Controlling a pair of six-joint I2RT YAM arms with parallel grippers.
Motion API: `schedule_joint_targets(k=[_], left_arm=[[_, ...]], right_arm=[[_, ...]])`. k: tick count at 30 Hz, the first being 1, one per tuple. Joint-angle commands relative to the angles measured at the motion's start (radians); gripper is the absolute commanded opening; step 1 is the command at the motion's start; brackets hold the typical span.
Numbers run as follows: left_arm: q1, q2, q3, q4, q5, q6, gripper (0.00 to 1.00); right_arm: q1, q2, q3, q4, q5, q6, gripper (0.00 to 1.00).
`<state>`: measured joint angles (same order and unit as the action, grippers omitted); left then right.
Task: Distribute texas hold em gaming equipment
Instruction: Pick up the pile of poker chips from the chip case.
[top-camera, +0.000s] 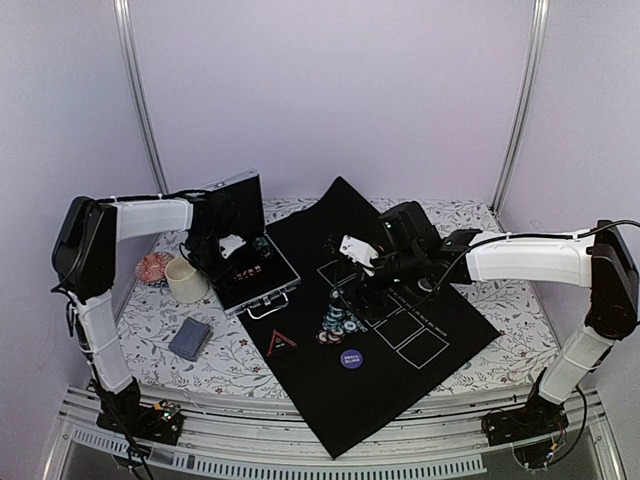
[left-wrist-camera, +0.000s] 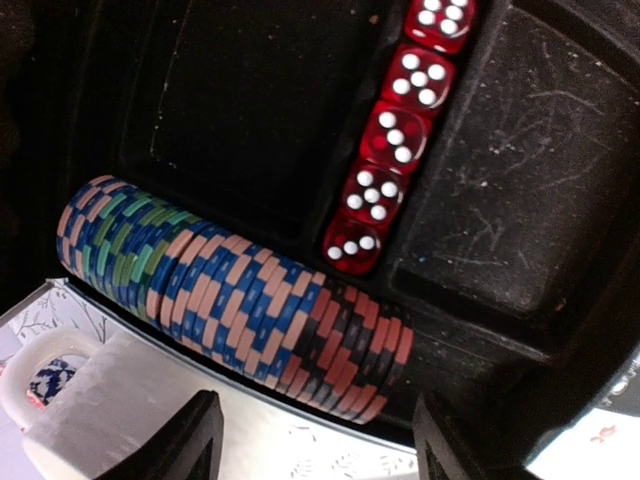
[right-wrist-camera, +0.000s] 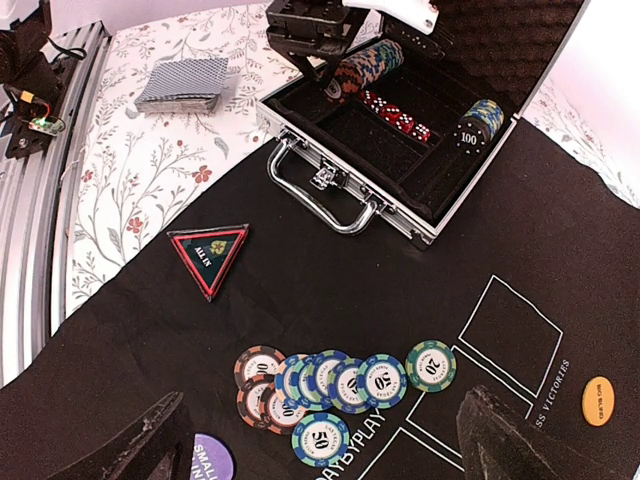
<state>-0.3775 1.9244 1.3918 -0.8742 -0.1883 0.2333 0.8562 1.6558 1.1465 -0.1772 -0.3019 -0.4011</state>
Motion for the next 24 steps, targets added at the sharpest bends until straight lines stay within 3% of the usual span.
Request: schedule_joint_targets(k=[1, 10, 24], left_arm=[[0.017, 0.022, -0.004, 0.038, -0.041, -0.012, 0.65], [0.002, 0.032, -0.013, 0.063, 0.078, 0.001, 0.60], [-0.049, 0.051, -0.051, 0.058, 0.121, 0.000, 0.57]], right_arm=[[-0.001, -0.009, -0.001, 0.004, -0.012, -0.002, 0.93], [-0.002, 0.007, 0.006, -0.011, -0.007, -0.006, 0.93], [-0.002, 0.026, 0.014, -0.033, -0.028, -0.008, 0.93]])
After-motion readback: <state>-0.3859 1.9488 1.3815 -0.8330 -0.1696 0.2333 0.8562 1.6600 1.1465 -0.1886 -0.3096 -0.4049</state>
